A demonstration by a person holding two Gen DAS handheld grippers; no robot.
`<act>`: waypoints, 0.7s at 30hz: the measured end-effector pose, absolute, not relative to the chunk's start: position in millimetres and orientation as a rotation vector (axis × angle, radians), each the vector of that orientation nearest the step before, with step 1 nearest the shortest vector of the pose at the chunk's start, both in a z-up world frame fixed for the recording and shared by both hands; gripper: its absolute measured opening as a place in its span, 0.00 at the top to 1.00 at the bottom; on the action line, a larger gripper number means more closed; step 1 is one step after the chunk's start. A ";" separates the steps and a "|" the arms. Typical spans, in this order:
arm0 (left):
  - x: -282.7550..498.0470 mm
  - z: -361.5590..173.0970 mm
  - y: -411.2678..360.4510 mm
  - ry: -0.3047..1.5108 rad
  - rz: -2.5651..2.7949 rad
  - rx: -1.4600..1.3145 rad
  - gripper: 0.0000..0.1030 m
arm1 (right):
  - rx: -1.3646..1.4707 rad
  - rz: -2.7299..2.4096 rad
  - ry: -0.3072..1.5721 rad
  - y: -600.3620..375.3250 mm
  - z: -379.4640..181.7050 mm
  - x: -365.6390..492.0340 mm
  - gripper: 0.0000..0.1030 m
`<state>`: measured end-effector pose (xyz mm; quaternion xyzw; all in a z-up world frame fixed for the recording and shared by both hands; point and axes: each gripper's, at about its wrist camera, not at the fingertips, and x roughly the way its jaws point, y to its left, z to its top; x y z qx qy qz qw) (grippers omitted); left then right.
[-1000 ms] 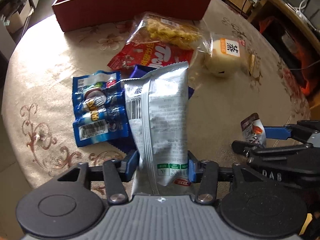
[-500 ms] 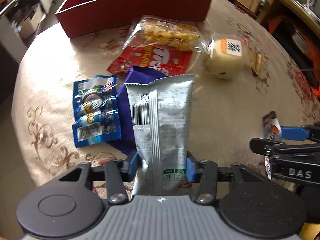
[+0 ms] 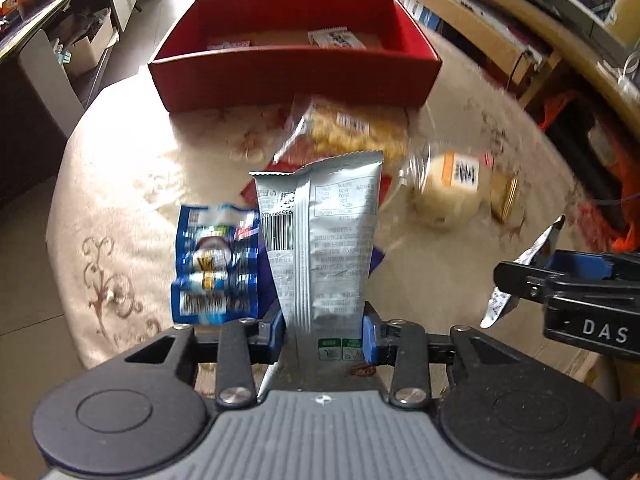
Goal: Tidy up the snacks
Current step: 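Carry the silver packet and silver-red packet over the red box with both grippers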
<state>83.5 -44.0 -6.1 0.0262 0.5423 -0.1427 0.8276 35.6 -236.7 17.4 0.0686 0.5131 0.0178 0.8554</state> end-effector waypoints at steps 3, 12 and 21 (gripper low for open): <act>97.1 1.1 -43.2 1.137 -0.310 0.035 0.68 | 0.148 0.050 1.058 -235.0 24.0 48.8 0.38; 139.9 18.8 -41.4 1.084 -0.277 -0.020 0.68 | 0.156 0.082 1.010 -227.5 38.7 91.4 0.38; 172.0 32.3 -37.1 1.041 -0.243 -0.060 0.68 | 0.157 0.108 0.973 -223.8 48.3 116.0 0.38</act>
